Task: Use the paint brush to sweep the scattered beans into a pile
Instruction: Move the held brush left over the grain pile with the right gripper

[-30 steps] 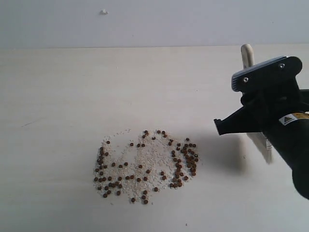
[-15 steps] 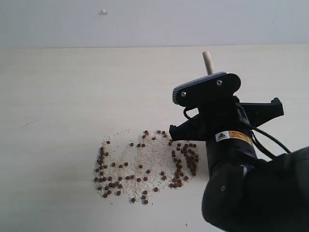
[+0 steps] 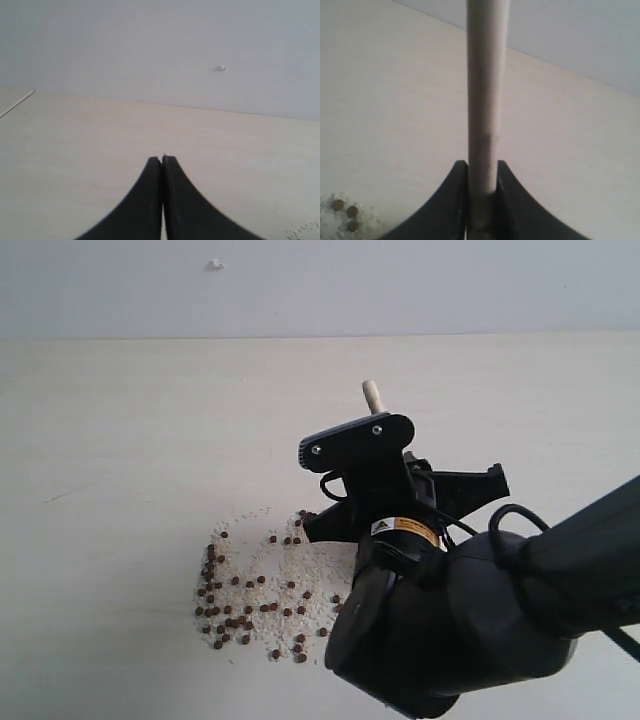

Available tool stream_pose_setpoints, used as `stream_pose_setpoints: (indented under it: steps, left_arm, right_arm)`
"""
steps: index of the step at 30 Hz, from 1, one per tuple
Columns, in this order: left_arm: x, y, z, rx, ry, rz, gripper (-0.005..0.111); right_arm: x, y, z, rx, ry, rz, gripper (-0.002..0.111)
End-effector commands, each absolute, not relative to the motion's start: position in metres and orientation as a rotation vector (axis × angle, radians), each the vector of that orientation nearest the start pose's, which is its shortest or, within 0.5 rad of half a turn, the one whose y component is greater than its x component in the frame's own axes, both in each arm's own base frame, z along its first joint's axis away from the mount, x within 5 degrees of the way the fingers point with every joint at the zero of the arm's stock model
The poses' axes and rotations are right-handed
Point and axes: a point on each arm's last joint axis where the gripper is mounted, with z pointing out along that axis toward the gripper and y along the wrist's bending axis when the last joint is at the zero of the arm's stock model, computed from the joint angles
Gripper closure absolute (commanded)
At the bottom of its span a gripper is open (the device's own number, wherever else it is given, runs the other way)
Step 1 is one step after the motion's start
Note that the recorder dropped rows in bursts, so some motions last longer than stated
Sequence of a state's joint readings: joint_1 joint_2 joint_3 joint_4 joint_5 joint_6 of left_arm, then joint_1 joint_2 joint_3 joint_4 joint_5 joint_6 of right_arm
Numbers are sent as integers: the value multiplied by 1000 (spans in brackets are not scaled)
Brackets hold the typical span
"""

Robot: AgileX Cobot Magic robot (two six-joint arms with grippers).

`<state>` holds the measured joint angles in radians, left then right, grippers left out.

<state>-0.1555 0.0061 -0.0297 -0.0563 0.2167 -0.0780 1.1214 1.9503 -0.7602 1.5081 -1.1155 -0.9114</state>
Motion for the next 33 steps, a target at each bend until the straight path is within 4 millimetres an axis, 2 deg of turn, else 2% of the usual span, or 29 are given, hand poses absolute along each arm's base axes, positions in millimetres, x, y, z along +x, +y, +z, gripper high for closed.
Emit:
stream_pose_setpoints:
  steps: [1,16,22,28,33]
  left_arm:
    - [54,-10,203,24,1676,-244,107]
    - [54,-10,203,25,1676,-243,107]
    - [54,-10,203,25,1676,-243,107]
    - [54,-10,203,25,1676,-243,107]
    - [54,-10,203,25,1676,-243,107]
  right_arm:
    - [205,242,126,-224,1965,-335,108]
    - [221,286,130,-199,1984,-147,108]
    - [227,300,141,-184,1954,-104,108]
    - [229,292,151,-174,1921,-242,108]
    - [226,289,175,-315,1882,-337,108]
